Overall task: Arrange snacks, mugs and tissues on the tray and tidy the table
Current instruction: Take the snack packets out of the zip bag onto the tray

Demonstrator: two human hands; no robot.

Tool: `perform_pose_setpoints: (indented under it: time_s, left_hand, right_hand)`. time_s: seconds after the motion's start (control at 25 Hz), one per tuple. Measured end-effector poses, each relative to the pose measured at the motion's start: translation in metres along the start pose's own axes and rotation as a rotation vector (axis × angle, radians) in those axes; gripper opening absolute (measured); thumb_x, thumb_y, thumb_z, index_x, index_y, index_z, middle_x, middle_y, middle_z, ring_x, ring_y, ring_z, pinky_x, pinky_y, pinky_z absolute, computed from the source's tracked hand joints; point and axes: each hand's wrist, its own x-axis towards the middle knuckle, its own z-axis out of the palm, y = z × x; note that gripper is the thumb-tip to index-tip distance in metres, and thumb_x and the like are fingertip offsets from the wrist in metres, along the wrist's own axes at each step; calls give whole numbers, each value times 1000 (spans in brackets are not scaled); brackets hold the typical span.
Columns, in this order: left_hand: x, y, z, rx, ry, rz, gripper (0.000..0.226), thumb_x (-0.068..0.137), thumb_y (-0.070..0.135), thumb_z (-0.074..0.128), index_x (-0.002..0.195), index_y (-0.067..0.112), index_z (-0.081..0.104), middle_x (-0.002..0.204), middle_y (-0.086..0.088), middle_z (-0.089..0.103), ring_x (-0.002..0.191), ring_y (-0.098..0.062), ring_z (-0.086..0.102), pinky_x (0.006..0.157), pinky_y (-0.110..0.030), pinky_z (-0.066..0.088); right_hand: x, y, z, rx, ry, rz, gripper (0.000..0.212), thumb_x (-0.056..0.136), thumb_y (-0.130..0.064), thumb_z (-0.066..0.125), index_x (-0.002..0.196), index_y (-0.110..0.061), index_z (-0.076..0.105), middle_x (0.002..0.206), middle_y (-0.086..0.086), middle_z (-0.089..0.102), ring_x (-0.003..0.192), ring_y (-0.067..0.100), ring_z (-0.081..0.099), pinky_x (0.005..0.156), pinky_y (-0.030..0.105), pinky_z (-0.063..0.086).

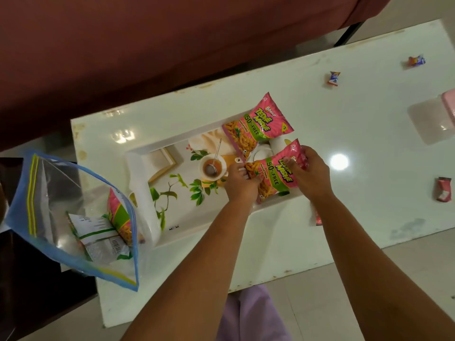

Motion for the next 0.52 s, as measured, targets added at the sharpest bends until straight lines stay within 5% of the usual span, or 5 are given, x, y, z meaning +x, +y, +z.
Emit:
perform_pose_setpoints:
  time_s: [0.28,0.52]
  left_hand:
    - [-6,-5,0,52,-1,47,42,75,5,74,113,10,57,115,-7,65,91,-12,56,87,-31,51]
    - [-9,-9,-1,103,-16,55,42,78,8,73,117,11,57,121,-8,63,109,-20,59,95,-36,50]
  right_hand:
    - [-17,10,0,12,55,65,29,87,-29,63,112,-16,58,94,-2,64,86,18,63,79,28,49]
    - [-21,11,2,17,65,78,26,88,-30,61,110,-15,57,96,0,65,88,18,63,77,28,49]
